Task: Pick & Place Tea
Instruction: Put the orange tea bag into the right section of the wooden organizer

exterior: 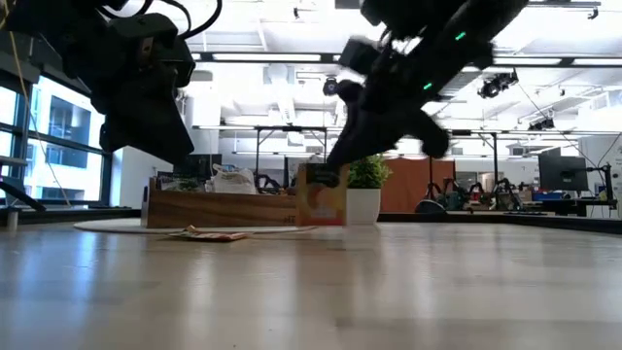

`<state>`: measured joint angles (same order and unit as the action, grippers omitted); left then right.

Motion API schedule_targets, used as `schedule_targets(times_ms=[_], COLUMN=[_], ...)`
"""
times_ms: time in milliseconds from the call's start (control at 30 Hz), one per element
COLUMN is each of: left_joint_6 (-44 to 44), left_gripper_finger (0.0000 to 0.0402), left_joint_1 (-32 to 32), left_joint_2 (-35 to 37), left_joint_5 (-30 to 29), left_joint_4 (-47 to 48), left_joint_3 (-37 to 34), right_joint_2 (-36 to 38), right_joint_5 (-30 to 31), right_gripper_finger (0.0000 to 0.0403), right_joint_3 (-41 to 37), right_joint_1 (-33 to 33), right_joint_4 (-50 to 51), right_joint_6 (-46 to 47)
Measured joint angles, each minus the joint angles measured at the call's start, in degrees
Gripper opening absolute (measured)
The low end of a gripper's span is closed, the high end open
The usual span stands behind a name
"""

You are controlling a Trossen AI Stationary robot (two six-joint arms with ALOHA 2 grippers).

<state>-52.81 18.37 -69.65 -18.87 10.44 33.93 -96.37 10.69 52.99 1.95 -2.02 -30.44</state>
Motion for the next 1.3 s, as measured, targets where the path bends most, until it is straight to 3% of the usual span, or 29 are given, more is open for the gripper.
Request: schedule_targets(times_ms=[367, 667, 867, 1300], left_joint_6=[0.0, 0.0, 0.0, 0.0], left_gripper_finger=[0.0128, 0.0128, 0.0128, 0.0128], left_joint_1=[0.0, 0.0, 0.0, 0.0], left_joint_2=[0.0, 0.0, 0.0, 0.0], left_joint_5=[-2.8, -2.7, -2.5, -2.3], left_joint_4=[-0.1, 0.0, 0.0, 0.1], left_joint_3=[0.0, 0.0, 0.0, 0.0], right_joint_2=[-4.5, -10.1, -11.8, -11.7], right_joint_5=[-11.1, -17.5, -14.3, -14.7], right_gripper_finger=[0.0001, 0.0001, 0.0000, 0.0000], right_joint_3=[1.4, 11.0, 13.3, 14.2], right_joint_1=[-16.9, -20.8, -20.9, -21.9], right_joint_4=[-20.9, -12.8, -7.8, -6.0], right_joint_6=[-17.5, -22.5, -22.6, -21.0])
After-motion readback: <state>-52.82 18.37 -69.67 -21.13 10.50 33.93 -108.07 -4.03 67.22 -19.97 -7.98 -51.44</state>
